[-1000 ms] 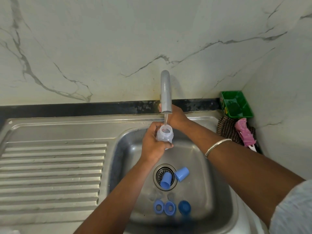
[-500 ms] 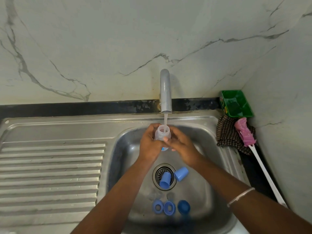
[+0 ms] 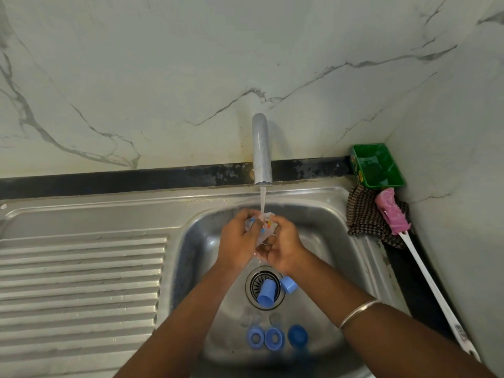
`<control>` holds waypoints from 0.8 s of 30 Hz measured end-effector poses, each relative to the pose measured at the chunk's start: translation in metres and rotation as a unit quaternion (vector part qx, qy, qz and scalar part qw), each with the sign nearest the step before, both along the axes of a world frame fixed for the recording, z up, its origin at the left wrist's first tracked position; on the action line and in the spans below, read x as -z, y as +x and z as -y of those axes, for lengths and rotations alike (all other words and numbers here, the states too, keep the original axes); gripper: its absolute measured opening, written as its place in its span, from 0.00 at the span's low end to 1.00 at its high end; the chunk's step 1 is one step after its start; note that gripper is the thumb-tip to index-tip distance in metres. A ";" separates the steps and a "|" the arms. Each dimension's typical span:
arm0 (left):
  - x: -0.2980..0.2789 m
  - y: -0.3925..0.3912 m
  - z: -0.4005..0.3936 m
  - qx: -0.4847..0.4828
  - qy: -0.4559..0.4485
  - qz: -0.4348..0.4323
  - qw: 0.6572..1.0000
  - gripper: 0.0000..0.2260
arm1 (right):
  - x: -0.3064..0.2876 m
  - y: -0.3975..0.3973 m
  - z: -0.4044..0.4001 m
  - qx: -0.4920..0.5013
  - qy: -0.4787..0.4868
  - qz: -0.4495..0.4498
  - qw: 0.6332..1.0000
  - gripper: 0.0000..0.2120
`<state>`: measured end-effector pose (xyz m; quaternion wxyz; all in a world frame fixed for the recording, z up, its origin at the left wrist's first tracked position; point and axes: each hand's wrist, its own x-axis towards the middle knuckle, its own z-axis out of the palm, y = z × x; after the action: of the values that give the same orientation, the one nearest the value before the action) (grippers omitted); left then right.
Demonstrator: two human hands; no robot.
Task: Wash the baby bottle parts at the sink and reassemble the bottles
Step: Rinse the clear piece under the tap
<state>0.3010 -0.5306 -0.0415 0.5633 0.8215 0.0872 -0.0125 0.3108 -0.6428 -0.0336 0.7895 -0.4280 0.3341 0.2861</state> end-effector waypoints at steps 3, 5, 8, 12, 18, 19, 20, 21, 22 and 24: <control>-0.003 0.003 0.004 0.032 0.026 0.021 0.999 0.05 | 0.007 0.002 -0.004 0.050 0.035 -0.023 0.998 0.19; -0.006 0.006 0.005 0.030 0.046 0.023 0.998 0.08 | 0.008 0.004 -0.002 0.065 0.042 -0.020 0.997 0.20; -0.010 0.013 0.004 0.022 0.065 -0.040 0.997 0.12 | 0.007 0.003 0.002 0.037 -0.011 0.017 0.999 0.17; -0.007 0.015 -0.005 0.029 0.061 -0.131 0.989 0.16 | 0.008 -0.003 0.009 -0.073 -0.230 0.177 0.954 0.11; -0.003 0.007 -0.008 -0.033 0.000 -0.219 0.975 0.12 | 0.004 -0.013 0.023 -0.252 -0.455 0.395 0.757 0.17; -0.003 0.005 -0.009 -0.043 -0.008 -0.201 0.979 0.12 | 0.002 -0.013 0.025 -0.276 -0.466 0.423 0.727 0.18; -0.003 0.002 -0.010 -0.059 -0.020 -0.188 0.980 0.11 | -0.001 -0.012 0.025 -0.285 -0.471 0.441 0.709 0.19; -0.002 0.000 -0.012 -0.080 -0.042 -0.182 0.979 0.10 | -0.005 -0.009 0.026 -0.278 -0.474 0.448 0.705 0.19; -0.002 -0.003 -0.013 -0.104 -0.066 -0.182 0.976 0.09 | -0.008 -0.006 0.027 -0.260 -0.483 0.445 0.708 0.20; -0.001 -0.007 -0.016 -0.141 -0.095 -0.177 0.969 0.07 | -0.012 -0.002 0.028 -0.245 -0.510 0.427 0.705 0.20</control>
<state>0.2939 -0.5148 -0.0400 0.6109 0.7280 0.2991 -0.0862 0.3092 -0.6704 -0.0219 0.4112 -0.9086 -0.0606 0.0416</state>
